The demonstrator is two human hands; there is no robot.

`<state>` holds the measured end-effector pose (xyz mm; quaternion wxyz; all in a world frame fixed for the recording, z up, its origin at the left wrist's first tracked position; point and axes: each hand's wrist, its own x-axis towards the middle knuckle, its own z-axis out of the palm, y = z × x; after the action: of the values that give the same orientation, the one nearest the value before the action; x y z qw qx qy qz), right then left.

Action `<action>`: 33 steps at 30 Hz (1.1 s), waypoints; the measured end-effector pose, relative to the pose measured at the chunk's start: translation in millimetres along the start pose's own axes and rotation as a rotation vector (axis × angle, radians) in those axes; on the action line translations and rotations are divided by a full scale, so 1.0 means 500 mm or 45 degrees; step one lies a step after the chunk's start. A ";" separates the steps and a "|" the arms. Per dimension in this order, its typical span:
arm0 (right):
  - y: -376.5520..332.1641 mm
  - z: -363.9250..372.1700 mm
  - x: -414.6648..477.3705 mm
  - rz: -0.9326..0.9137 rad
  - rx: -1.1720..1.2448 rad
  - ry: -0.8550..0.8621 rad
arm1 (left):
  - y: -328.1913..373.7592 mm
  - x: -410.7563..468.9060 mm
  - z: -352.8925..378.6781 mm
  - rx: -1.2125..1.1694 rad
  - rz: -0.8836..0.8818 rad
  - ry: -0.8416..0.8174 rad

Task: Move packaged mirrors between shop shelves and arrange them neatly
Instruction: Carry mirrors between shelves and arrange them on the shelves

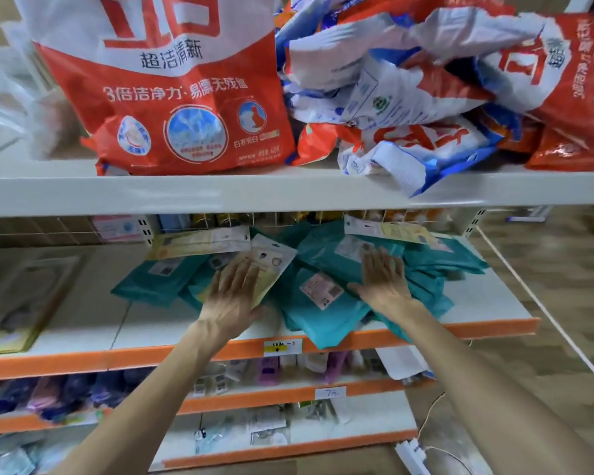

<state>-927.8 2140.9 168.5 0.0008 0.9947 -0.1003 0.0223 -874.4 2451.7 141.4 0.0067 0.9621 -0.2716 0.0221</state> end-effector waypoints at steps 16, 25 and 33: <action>-0.032 0.063 -0.017 -0.183 -0.586 0.158 | 0.030 0.015 0.027 -0.105 -0.170 -0.042; -0.050 -0.065 -0.105 -0.131 -0.416 0.140 | 0.037 0.001 -0.005 -0.124 -0.219 -0.163; -0.031 -0.228 -0.048 0.399 0.723 0.281 | 0.033 0.010 -0.025 -0.196 -0.276 -0.242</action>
<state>-953.3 2161.5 281.5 -0.2687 0.9194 -0.2410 0.1566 -879.4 2435.6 153.9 0.0570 0.9802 -0.1665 -0.0906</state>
